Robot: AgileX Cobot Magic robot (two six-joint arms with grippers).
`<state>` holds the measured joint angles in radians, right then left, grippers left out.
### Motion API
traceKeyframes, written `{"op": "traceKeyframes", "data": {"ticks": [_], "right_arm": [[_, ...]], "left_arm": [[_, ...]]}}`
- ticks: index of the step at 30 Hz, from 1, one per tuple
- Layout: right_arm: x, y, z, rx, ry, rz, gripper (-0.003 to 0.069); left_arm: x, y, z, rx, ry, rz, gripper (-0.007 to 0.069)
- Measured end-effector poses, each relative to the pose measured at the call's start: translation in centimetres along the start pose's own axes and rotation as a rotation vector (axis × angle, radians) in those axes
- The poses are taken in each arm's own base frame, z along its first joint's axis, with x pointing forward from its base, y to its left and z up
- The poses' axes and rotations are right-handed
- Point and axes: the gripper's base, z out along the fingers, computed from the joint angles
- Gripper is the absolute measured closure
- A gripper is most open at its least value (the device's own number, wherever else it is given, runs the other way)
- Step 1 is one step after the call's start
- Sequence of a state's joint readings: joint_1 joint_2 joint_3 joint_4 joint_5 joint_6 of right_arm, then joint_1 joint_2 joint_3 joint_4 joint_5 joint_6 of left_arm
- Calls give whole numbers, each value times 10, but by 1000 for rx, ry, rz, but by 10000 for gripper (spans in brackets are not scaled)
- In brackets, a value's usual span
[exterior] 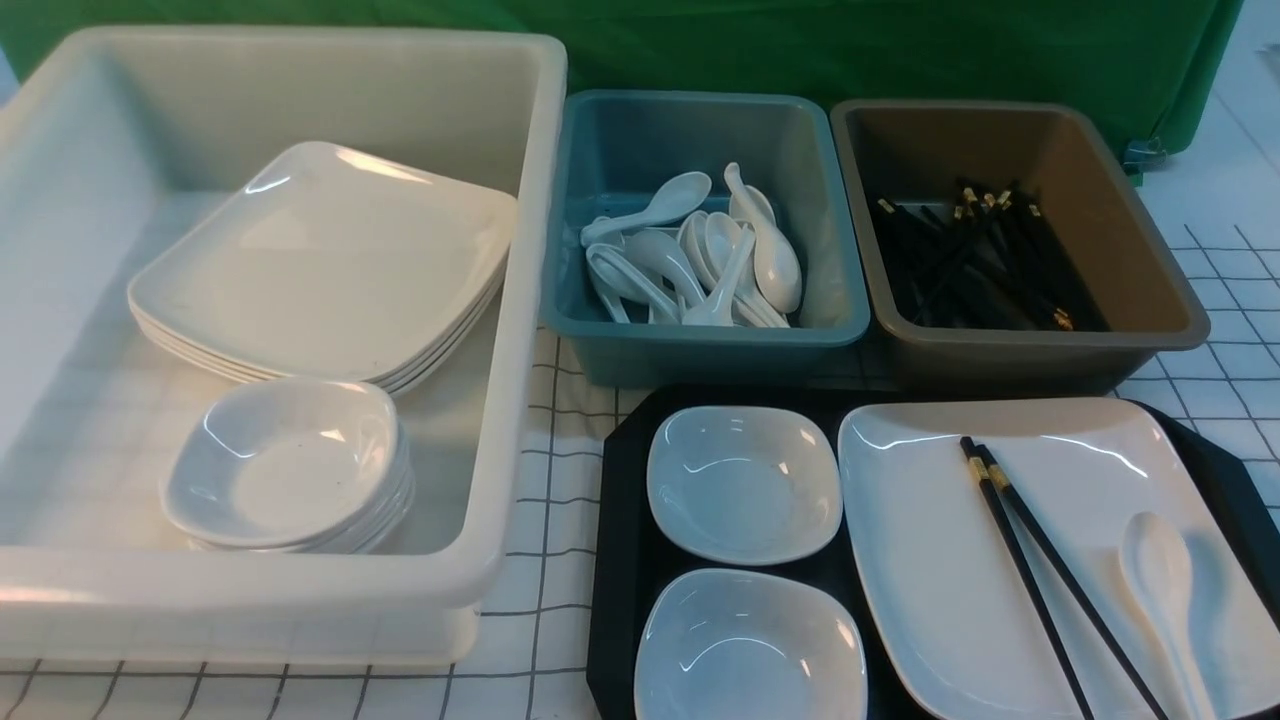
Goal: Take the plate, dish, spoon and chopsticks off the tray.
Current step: Use the right arm to grab a pair of chopsticks from the plate
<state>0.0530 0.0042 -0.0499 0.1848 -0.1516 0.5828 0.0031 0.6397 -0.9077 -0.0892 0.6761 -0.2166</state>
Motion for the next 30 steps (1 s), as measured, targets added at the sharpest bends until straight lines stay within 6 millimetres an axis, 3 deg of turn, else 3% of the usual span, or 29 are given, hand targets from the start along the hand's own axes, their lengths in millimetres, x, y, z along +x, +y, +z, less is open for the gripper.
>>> {"op": "traceKeyframes", "data": {"ticks": [1, 3, 4, 5, 6, 8, 10, 11, 14, 16, 17, 19, 21, 24, 25, 26, 27, 28, 29, 30], "right_arm": [[-9, 13, 2, -4, 53, -14, 557], [-19, 26, 6, -13, 112, -52, 599], [-25, 40, 13, -10, 248, -152, 634], [-26, 42, 14, -11, 266, -165, 639], [-33, 57, 25, -12, 420, -267, 650], [-33, 73, 41, -15, 652, -372, 653], [-32, 80, 49, -19, 783, -425, 653], [-23, 86, 64, -2, 957, -496, 653], [-5, 85, 86, 50, 1145, -595, 653], [17, 78, 120, 147, 1302, -721, 654], [17, 79, 124, 152, 1303, -732, 654], [37, 68, 154, 239, 1406, -765, 645], [49, 61, 175, 275, 1456, -777, 623], [68, 45, 212, 322, 1515, -770, 518], [76, 41, 228, 326, 1532, -768, 445], [80, 37, 232, 333, 1546, -766, 419], [95, 29, 249, 340, 1576, -769, 311], [105, 24, 258, 343, 1595, -773, 249], [106, 24, 261, 341, 1592, -772, 237], [122, 14, 272, 351, 1631, -772, 160]], "left_arm": [[7, -2, 22, 12, 157, 12, 620], [14, -3, 36, 25, 272, 29, 620], [25, -4, 55, 54, 420, 51, 620], [26, -3, 57, 53, 437, 61, 620], [37, -4, 79, 92, 565, 74, 620], [45, -6, 98, 149, 650, 106, 620], [49, -8, 104, 180, 680, 112, 620], [53, -13, 112, 221, 709, 120, 620], [58, -26, 117, 275, 717, 155, 620], [64, -51, 115, 365, 707, 232, 620], [65, -52, 114, 371, 708, 239, 620], [74, -72, 108, 427, 720, 303, 620], [80, -83, 104, 446, 737, 337, 620], [91, -96, 99, 470, 771, 390, 620], [95, -101, 97, 484, 782, 409, 620], [95, -102, 97, 485, 785, 410, 620], [98, -105, 96, 495, 789, 419, 620], [98, -106, 96, 499, 786, 420, 620], [98, -106, 96, 500, 786, 421, 620], [97, -107, 97, 500, 774, 420, 620]]}}
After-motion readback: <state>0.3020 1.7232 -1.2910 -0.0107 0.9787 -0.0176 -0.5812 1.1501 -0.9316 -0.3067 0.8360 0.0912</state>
